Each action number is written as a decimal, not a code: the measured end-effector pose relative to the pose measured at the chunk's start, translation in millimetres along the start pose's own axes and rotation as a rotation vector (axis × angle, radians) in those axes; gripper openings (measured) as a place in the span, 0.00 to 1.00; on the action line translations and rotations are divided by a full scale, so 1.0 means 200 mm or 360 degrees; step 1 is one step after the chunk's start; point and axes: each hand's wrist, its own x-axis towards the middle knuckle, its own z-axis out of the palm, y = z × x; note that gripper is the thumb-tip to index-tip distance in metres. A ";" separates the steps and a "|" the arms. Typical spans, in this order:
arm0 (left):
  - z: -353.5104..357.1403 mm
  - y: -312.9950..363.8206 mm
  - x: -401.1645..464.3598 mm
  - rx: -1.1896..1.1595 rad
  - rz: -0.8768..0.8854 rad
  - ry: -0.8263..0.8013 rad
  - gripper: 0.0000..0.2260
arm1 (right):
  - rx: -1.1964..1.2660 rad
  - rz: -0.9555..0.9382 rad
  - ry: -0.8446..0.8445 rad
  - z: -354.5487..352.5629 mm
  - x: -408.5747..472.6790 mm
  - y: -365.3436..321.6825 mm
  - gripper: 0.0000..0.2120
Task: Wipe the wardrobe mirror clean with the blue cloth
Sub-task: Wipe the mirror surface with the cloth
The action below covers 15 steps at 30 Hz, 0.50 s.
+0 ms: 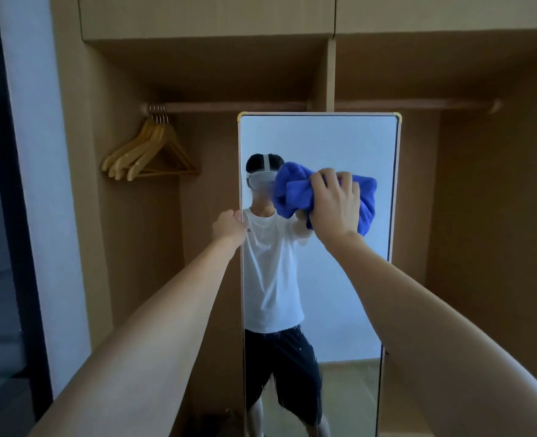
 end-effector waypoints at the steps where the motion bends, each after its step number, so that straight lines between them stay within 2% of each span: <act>1: 0.01 0.00 0.00 0.0004 -0.0020 -0.0001 0.17 | -0.0032 -0.0003 -0.0093 0.03 -0.03 0.01 0.18; 8: 0.05 -0.03 0.03 0.0030 -0.0059 0.0026 0.15 | -0.0097 -0.0021 -0.0481 0.17 -0.46 0.00 0.25; 11: 0.06 -0.04 0.03 0.0102 -0.0059 0.0026 0.11 | -0.0111 -0.0128 -0.0680 0.18 -0.56 0.03 0.22; 13: 0.08 -0.05 0.03 0.0091 -0.0073 0.0034 0.11 | -0.0038 -0.0115 -0.0707 0.16 -0.55 0.05 0.20; 15: 0.08 -0.06 0.02 0.0069 -0.0088 0.0036 0.13 | 0.0034 -0.0087 -0.0619 0.15 -0.50 0.07 0.20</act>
